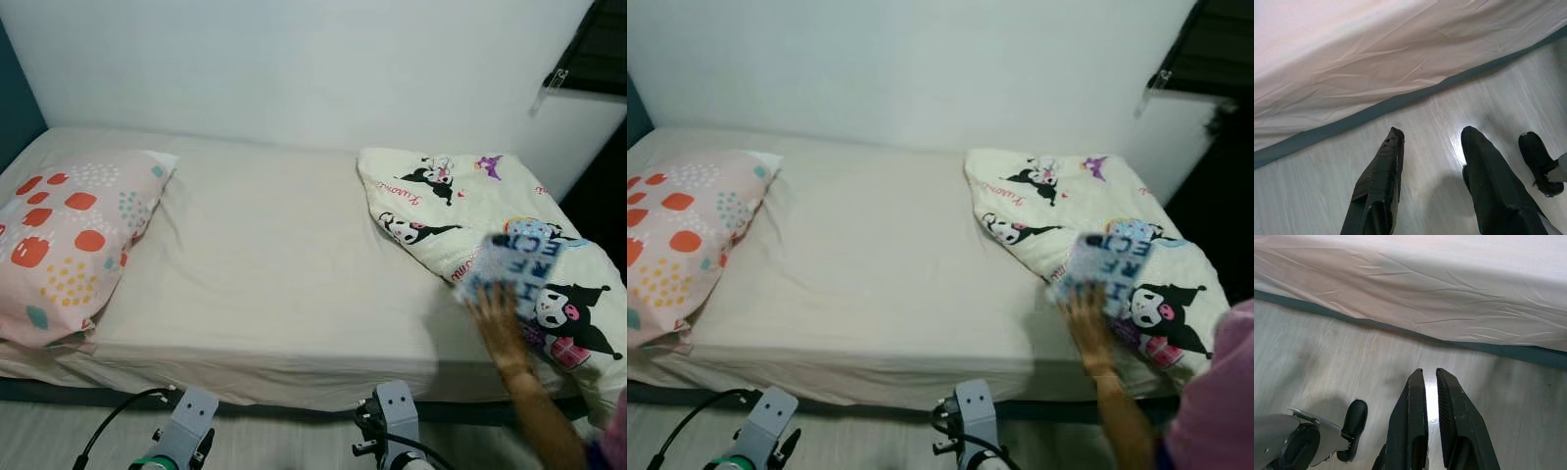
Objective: Clean up the room
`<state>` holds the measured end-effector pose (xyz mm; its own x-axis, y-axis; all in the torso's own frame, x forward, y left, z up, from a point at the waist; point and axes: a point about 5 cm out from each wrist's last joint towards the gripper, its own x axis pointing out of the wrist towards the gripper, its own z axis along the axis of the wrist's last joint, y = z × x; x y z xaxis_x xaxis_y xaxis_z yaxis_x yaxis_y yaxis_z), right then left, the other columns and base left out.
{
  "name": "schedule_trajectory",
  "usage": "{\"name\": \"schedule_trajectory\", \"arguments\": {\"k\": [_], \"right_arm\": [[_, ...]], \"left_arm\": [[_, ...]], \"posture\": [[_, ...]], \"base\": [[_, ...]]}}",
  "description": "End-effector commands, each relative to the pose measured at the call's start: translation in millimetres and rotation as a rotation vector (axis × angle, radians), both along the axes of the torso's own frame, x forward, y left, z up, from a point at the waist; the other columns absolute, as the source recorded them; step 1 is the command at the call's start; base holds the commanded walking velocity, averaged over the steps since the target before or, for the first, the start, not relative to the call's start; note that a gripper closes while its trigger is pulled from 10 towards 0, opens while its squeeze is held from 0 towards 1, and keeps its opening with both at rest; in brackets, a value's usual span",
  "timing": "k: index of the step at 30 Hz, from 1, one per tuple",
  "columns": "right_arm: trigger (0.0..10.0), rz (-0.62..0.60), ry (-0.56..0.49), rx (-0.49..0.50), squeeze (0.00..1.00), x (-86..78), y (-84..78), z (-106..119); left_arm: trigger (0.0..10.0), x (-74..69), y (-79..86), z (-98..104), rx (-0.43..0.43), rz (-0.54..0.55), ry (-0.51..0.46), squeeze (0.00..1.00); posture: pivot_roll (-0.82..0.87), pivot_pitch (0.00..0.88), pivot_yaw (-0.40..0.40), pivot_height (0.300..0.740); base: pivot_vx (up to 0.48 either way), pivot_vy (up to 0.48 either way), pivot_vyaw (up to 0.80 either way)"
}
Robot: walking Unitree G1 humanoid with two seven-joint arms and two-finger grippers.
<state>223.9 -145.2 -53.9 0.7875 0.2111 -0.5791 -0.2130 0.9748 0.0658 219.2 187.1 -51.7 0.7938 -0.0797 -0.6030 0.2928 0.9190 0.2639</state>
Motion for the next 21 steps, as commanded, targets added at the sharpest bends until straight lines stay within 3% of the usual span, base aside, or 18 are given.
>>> {"name": "schedule_trajectory", "arguments": {"k": [1, 14, 21], "right_arm": [[10.0, -0.002, 0.03, -0.004, 0.0, -5.4, -1.7, -4.3], [10.0, -0.003, 0.032, -0.005, 0.0, -6.2, -2.8, -4.7], [10.0, -0.009, 0.027, -0.006, 0.0, -6.5, -5.1, -4.4]], "left_arm": [[10.0, -4.0, -0.4, -3.3, -0.002, -0.006, 0.023, 0.0], [10.0, -4.7, -1.6, -3.8, -0.009, -0.001, 0.025, 0.0], [10.0, 1.5, 0.5, 3.0, -0.001, 0.013, -0.038, 0.0]], "posture": [[0.02, 0.0, -0.001, 0.74], [0.02, 0.005, -0.008, 0.74], [0.02, 0.013, -0.011, 0.74]], "base": [[0.0, 0.0, 0.0], [0.0, 0.0, 0.0], [0.0, 0.0, 0.0]]}}
